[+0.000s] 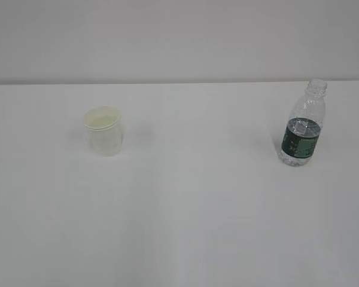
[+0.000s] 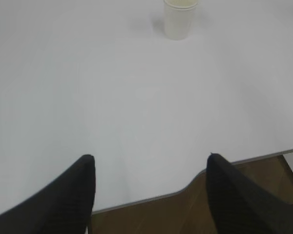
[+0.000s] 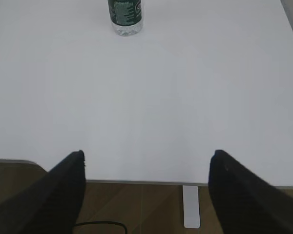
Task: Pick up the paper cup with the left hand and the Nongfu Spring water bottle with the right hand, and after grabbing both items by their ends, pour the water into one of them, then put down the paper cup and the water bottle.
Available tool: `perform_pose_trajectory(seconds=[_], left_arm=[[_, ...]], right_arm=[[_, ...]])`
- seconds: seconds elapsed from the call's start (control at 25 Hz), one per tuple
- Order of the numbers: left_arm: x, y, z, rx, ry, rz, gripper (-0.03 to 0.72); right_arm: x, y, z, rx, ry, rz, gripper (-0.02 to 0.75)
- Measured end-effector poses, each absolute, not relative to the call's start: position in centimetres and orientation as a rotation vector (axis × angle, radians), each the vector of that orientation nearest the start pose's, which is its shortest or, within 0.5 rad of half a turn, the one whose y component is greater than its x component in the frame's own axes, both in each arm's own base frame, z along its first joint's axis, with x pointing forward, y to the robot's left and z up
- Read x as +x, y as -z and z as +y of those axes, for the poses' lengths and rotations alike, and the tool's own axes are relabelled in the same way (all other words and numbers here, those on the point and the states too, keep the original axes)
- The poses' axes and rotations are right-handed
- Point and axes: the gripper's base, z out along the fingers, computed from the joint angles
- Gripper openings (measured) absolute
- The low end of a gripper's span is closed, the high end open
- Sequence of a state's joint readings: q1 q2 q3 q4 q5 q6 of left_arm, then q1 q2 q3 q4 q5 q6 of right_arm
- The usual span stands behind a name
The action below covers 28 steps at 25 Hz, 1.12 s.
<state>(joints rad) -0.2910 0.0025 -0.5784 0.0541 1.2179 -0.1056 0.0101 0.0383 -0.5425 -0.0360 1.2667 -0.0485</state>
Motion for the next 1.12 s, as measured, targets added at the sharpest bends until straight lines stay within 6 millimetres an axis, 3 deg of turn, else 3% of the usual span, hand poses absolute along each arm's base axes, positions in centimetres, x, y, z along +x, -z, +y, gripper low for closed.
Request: perform_pose_trajectory(seconds=[0.4,1.12], left_arm=[[-1.1,-28.3,0.9,0.184,0.155,2.073,0.503],[-0.8,-28.1,0.9,0.184,0.144,2.061,0.444]], right_arm=[[-0.3,-26.8,-0.3,-0.063,0.067,2.184,0.588],[-0.3,-26.9,-0.3,-0.053,0.075,2.175,0.588]])
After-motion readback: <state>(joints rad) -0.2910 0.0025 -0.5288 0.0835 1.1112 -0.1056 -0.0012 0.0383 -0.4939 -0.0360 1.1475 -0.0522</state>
